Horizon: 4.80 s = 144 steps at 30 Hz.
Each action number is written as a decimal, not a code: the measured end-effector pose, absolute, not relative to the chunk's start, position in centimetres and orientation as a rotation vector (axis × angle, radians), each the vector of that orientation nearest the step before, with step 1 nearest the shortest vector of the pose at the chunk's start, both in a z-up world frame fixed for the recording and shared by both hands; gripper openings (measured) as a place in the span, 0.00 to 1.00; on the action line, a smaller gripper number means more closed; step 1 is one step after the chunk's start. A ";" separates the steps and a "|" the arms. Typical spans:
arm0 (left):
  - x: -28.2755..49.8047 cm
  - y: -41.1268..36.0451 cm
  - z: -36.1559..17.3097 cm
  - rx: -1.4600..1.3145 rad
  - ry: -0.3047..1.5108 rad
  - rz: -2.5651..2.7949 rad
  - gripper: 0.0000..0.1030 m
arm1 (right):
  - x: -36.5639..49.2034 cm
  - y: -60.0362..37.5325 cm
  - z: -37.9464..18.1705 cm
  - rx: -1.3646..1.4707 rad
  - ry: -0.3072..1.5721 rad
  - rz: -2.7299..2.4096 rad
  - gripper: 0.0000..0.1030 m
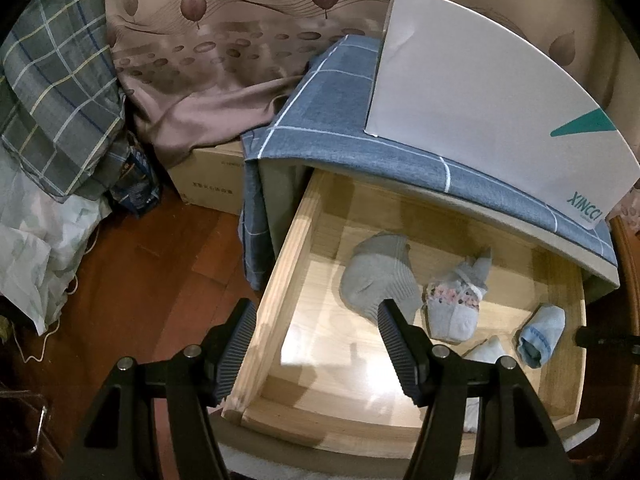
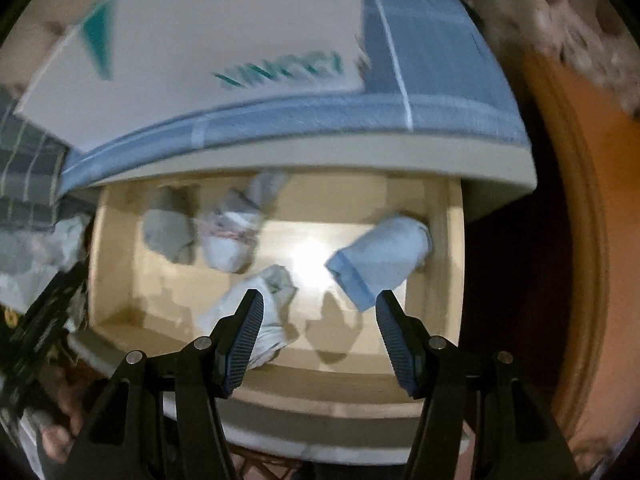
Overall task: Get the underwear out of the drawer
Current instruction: 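Move the right tool into the drawer and grasp the light blue rolled item, then grasp the grey knit item with the left tool while the right tool holds its item, then lift the grey knit item out of the drawer toward the white box with the left tool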
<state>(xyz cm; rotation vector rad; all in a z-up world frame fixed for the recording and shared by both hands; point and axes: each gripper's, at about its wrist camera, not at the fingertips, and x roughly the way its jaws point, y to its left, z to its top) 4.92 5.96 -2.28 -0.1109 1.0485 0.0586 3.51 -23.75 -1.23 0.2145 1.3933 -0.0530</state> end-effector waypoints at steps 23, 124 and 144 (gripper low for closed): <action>5.1 5.7 -2.5 -0.115 1.052 0.051 0.63 | 8.0 -26.7 -10.8 0.259 1.457 -0.368 0.61; 16.3 -2.6 -12.7 0.449 1.404 -0.340 0.44 | 0.9 -25.9 -13.6 0.237 1.713 0.005 0.45; 12.8 -3.6 -13.7 0.491 1.598 -0.399 0.43 | 1.0 -25.8 -13.8 0.239 1.713 0.005 0.46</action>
